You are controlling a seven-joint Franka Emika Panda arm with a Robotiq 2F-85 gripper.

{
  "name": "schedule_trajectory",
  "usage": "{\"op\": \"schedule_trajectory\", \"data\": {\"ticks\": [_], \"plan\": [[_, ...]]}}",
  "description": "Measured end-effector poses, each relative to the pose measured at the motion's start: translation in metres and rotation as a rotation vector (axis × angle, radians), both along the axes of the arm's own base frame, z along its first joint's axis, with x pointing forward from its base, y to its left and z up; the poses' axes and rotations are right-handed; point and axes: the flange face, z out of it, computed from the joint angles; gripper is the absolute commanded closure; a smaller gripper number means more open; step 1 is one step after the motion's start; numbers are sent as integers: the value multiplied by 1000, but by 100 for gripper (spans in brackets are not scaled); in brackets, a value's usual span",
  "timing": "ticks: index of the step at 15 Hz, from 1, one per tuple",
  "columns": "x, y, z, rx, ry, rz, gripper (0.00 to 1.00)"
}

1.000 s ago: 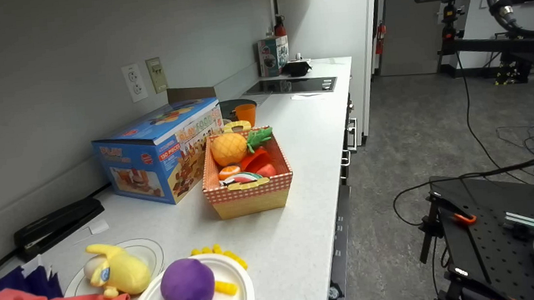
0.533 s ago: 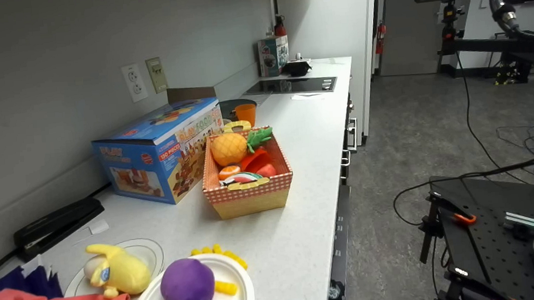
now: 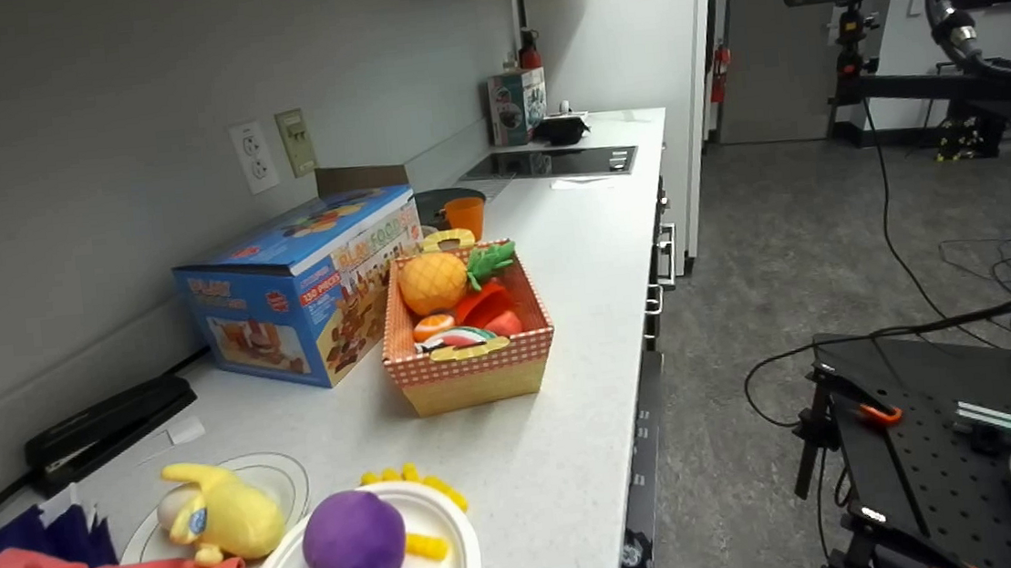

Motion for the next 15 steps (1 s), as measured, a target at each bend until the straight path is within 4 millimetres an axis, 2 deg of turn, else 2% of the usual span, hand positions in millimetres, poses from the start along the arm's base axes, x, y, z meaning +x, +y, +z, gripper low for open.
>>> {"op": "schedule_trajectory", "data": {"ticks": [3,8,15], "plan": [[2,-3,-2,14,5,19,0],[-11,-22,2,25,56,73,0],[-18,-33,11,47,124,93,0]]}}
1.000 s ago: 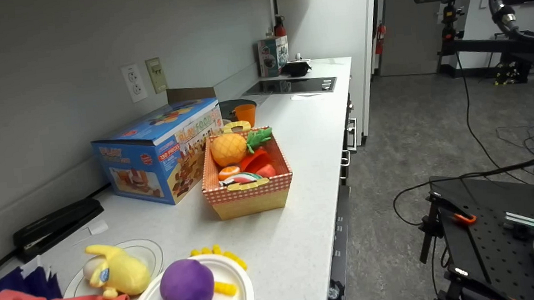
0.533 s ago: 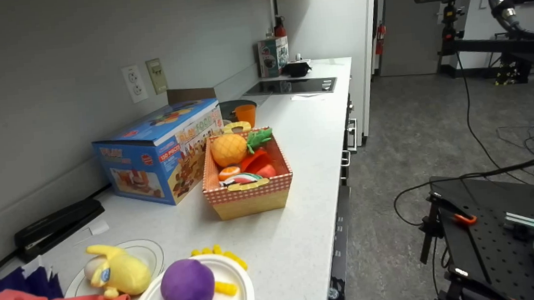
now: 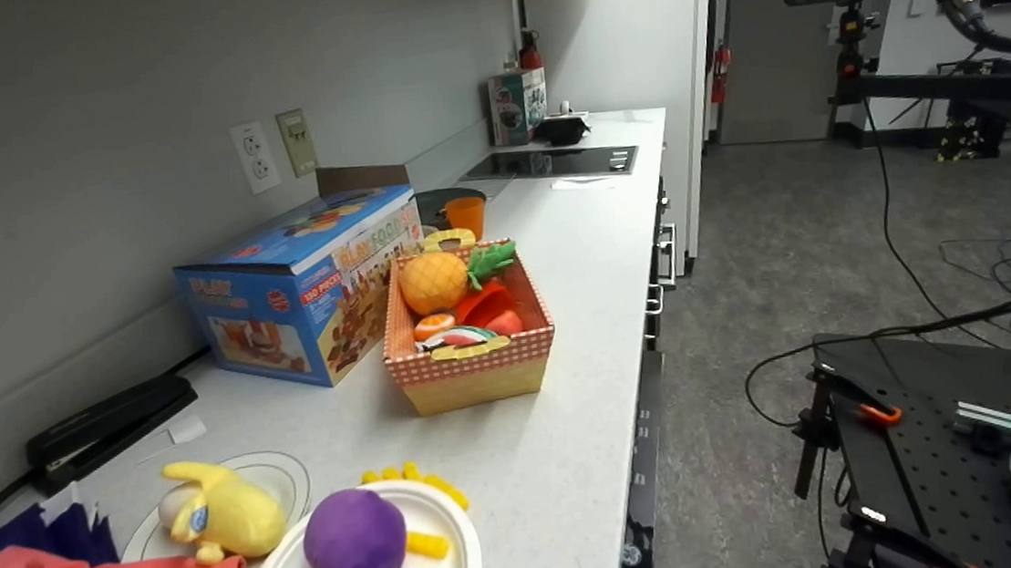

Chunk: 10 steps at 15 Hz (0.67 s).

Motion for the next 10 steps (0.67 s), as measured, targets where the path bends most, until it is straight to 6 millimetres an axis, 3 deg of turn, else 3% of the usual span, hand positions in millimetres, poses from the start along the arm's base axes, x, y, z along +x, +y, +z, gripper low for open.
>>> {"op": "schedule_trajectory", "data": {"ticks": [8,10], "plan": [[-20,-32,10,32,82,89,0],[-27,-40,3,57,141,125,0]]}}
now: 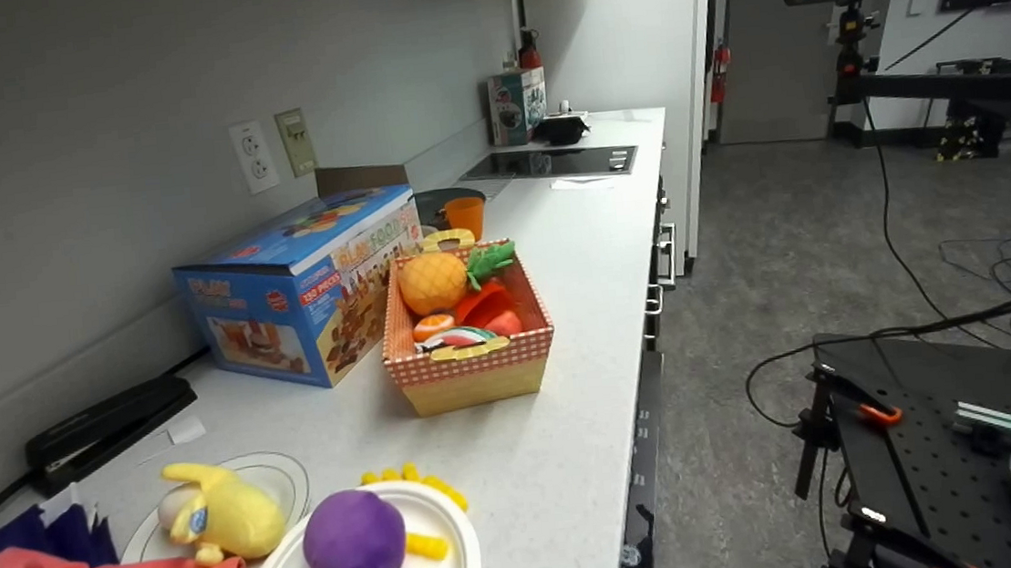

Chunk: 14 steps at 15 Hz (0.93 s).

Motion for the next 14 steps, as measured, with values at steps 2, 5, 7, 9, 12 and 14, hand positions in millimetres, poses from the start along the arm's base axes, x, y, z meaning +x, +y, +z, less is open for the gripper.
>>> {"op": "schedule_trajectory", "data": {"ticks": [2,5,7,9,12,14], "plan": [[-11,-4,-16,34,98,62,0],[-20,-11,-38,82,228,166,0],[-24,-10,-50,102,320,238,0],[-28,-4,-57,122,412,288,0],[-23,12,-57,77,504,280,0],[-12,32,-54,32,534,279,0]]}}
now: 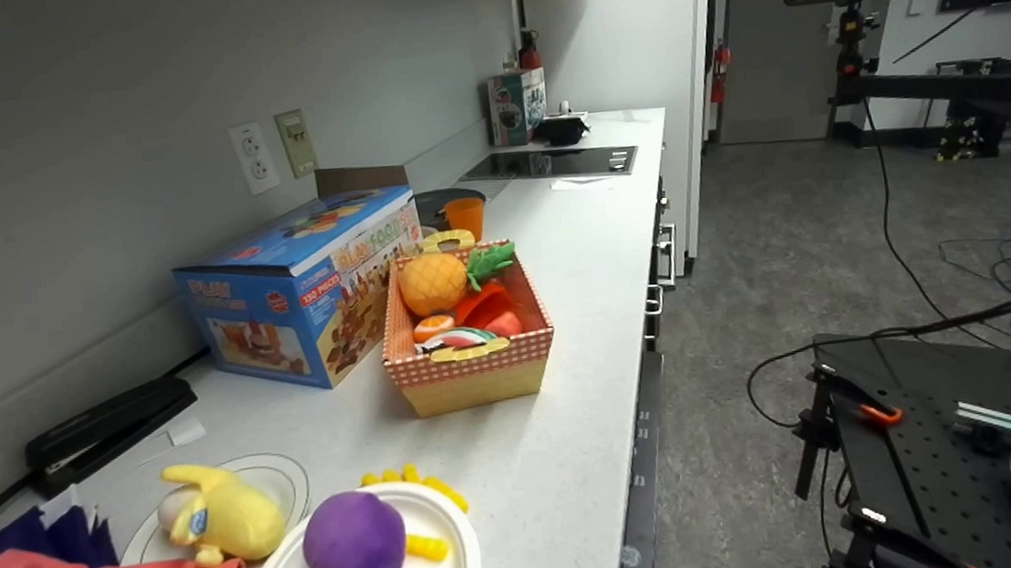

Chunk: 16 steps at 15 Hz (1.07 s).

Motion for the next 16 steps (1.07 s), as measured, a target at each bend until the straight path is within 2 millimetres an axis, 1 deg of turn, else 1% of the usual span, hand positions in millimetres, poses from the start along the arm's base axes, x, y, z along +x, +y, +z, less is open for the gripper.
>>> {"op": "schedule_trajectory", "data": {"ticks": [3,8,10,11,13,16], "plan": [[19,41,1,-29,43,38,0],[43,112,-11,-52,151,93,0],[51,133,-13,-96,159,135,0],[55,141,-12,-130,154,153,0],[63,150,-9,-194,134,177,0],[72,154,-4,-270,98,199,0]]}}
